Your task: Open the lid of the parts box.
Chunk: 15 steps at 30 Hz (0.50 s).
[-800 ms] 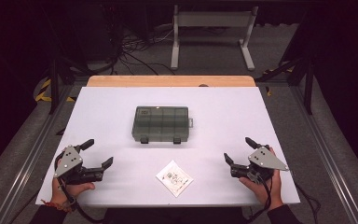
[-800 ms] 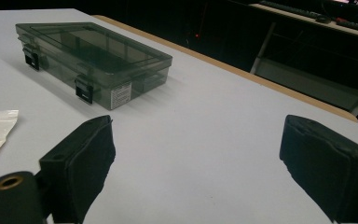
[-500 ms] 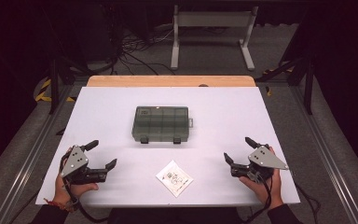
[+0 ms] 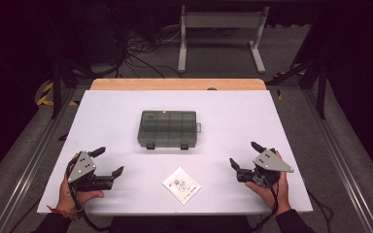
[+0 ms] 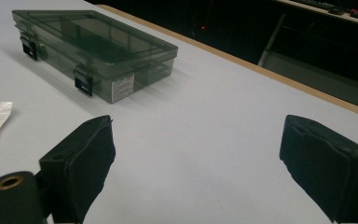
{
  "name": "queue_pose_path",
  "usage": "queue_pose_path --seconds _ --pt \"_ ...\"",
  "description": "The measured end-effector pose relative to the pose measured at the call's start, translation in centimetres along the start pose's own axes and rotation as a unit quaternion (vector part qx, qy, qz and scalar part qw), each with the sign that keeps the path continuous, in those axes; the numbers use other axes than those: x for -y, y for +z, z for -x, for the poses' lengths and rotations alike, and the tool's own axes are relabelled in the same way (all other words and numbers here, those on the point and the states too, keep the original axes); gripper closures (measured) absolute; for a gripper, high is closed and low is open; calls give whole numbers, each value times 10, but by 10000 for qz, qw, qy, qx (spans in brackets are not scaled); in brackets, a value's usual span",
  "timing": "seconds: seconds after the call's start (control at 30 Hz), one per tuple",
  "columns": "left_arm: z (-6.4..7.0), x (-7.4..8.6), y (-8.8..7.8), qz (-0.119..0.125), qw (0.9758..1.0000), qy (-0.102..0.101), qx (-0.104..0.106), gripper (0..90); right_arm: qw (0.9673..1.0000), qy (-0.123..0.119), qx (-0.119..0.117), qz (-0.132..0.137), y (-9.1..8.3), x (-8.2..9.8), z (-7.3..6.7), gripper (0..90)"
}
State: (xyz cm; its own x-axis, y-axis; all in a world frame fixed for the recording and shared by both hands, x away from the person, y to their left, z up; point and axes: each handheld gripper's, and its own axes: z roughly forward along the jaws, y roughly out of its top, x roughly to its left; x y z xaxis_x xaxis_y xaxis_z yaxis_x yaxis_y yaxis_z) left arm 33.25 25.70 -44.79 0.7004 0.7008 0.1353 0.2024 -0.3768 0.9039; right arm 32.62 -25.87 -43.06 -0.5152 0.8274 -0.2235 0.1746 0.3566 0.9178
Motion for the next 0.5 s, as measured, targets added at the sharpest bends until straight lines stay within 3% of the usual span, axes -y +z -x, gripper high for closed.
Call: queue_pose_path --seconds 0.2,0.5 --pt "-1 -1 10 -180 9997 -22 166 103 9999 103 -60 -66 8 0 2 112" --pt "-11 -2 25 -339 9993 -94 161 106 9992 193 -214 -268 29 -4 0 121"
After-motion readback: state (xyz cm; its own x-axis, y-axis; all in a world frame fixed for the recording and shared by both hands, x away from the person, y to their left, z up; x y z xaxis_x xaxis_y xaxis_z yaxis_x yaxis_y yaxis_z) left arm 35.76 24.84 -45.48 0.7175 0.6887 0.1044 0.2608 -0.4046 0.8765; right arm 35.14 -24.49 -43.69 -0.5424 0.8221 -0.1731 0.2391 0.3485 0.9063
